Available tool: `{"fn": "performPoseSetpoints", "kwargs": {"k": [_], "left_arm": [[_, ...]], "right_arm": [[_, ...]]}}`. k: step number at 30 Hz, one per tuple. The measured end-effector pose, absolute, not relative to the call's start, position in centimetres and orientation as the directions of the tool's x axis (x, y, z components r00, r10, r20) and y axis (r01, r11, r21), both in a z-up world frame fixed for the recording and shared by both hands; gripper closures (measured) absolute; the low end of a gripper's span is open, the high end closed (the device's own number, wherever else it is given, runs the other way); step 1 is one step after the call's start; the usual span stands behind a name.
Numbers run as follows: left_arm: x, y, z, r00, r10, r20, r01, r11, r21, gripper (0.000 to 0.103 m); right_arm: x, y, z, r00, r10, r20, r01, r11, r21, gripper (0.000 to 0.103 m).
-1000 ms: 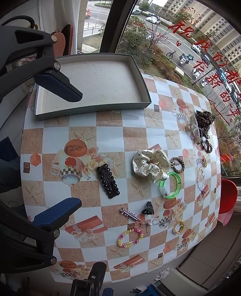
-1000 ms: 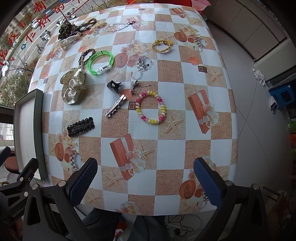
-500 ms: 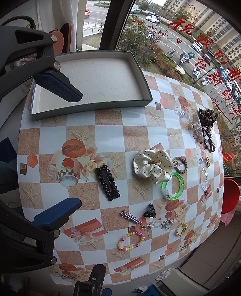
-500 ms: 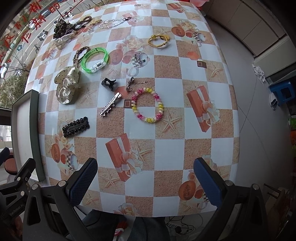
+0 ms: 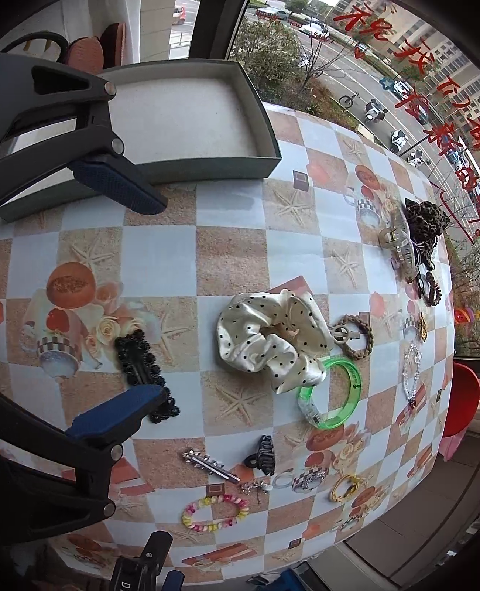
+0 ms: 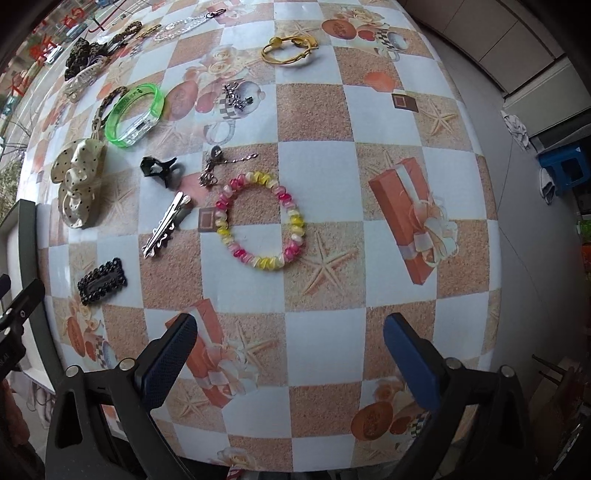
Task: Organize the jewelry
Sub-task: 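Grasp the white polka-dot scrunchie with the left gripper while the right grasps the beaded bracelet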
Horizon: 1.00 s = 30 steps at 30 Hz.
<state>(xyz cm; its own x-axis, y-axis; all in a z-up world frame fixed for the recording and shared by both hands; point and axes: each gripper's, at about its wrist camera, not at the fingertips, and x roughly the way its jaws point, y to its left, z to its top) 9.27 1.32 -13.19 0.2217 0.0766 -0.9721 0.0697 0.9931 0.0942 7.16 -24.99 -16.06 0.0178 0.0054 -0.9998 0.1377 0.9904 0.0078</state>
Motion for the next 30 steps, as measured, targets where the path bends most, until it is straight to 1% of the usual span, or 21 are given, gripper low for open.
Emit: {"fn": "performPoseSetpoints", "kwargs": {"k": [4, 6, 11, 15, 17, 19, 20, 21, 22, 23, 24, 25, 26, 27, 30], "left_arm": [[11.7, 1.4, -15.0, 0.231, 0.077, -0.97, 0.056, 0.994, 0.092, 0.007], [12.8, 1.4, -15.8, 0.239, 0.076, -0.968, 0.048, 0.995, 0.09, 0.007], [15.0, 1.1, -17.6, 0.247, 0.053, -0.967, 0.03, 0.998, 0.062, 0.007], [15.8, 0.5, -18.8, 0.246, 0.049, -0.968, 0.036, 0.998, 0.06, 0.007], [16.0, 0.1, -19.0, 0.247, 0.047, -0.968, 0.044, 0.997, 0.06, 0.017], [16.0, -0.3, -19.1, 0.246, 0.03, -0.969, 0.054, 0.998, 0.045, 0.029], [16.0, -0.6, -19.0, 0.249, 0.023, -0.968, 0.061, 0.997, 0.039, 0.033], [15.9, -0.8, -19.0, 0.25, 0.006, -0.968, 0.073, 0.997, 0.025, 0.045], [15.8, -1.2, -18.9, 0.247, -0.023, -0.969, 0.09, 0.996, -0.001, 0.062], [15.8, -1.5, -18.8, 0.242, -0.053, -0.969, 0.105, 0.994, -0.028, 0.07], [15.9, -1.9, -18.7, 0.237, -0.065, -0.969, 0.114, 0.993, -0.039, 0.084], [15.8, -2.3, -18.6, 0.236, -0.068, -0.969, 0.118, 0.992, -0.04, 0.087], [15.8, -2.5, -18.5, 0.237, -0.069, -0.969, 0.121, 0.992, -0.041, 0.087], [15.8, -2.6, -18.4, 0.237, -0.076, -0.969, 0.123, 0.991, -0.048, 0.091], [15.3, -2.7, -17.3, 0.242, -0.1, -0.965, 0.121, 0.99, -0.072, 0.091]], "right_arm": [[8.9, -26.4, -17.2, 0.057, -0.015, -0.998, 0.176, 0.984, -0.005, 0.013], [9.6, -26.9, -17.8, 0.068, -0.003, -0.998, 0.191, 0.981, 0.01, 0.015], [10.3, -26.5, -19.8, 0.049, -0.012, -0.999, 0.143, 0.99, -0.005, 0.03], [9.9, -25.7, -19.7, 0.093, -0.025, -0.995, 0.113, 0.993, -0.015, 0.033], [9.9, -25.2, -19.5, 0.099, -0.021, -0.995, 0.101, 0.995, -0.011, 0.04], [9.9, -24.4, -19.3, 0.102, -0.013, -0.995, 0.083, 0.997, -0.004, 0.045], [9.8, -24.0, -19.1, 0.104, -0.01, -0.995, 0.077, 0.997, -0.002, 0.049], [9.7, -23.5, -18.9, 0.104, -0.006, -0.995, 0.073, 0.997, 0.001, 0.051], [9.7, -23.3, -18.8, 0.105, -0.009, -0.994, 0.07, 0.998, -0.001, 0.06], [9.7, -23.0, -18.7, 0.106, -0.003, -0.994, 0.069, 0.998, 0.005, 0.073], [9.7, -22.8, -18.6, 0.103, 0.003, -0.995, 0.069, 0.998, 0.01, 0.079], [9.8, -22.8, -18.6, 0.098, 0.009, -0.995, 0.072, 0.997, 0.016, 0.089], [10.0, -23.0, -18.3, 0.095, 0.017, -0.995, 0.076, 0.997, 0.025, 0.093], [10.2, -23.2, -18.1, 0.095, 0.026, -0.995, 0.081, 0.996, 0.034, 0.093], [10.3, -23.7, -17.9, 0.096, 0.046, -0.994, 0.1, 0.993, 0.055, 0.094]]}}
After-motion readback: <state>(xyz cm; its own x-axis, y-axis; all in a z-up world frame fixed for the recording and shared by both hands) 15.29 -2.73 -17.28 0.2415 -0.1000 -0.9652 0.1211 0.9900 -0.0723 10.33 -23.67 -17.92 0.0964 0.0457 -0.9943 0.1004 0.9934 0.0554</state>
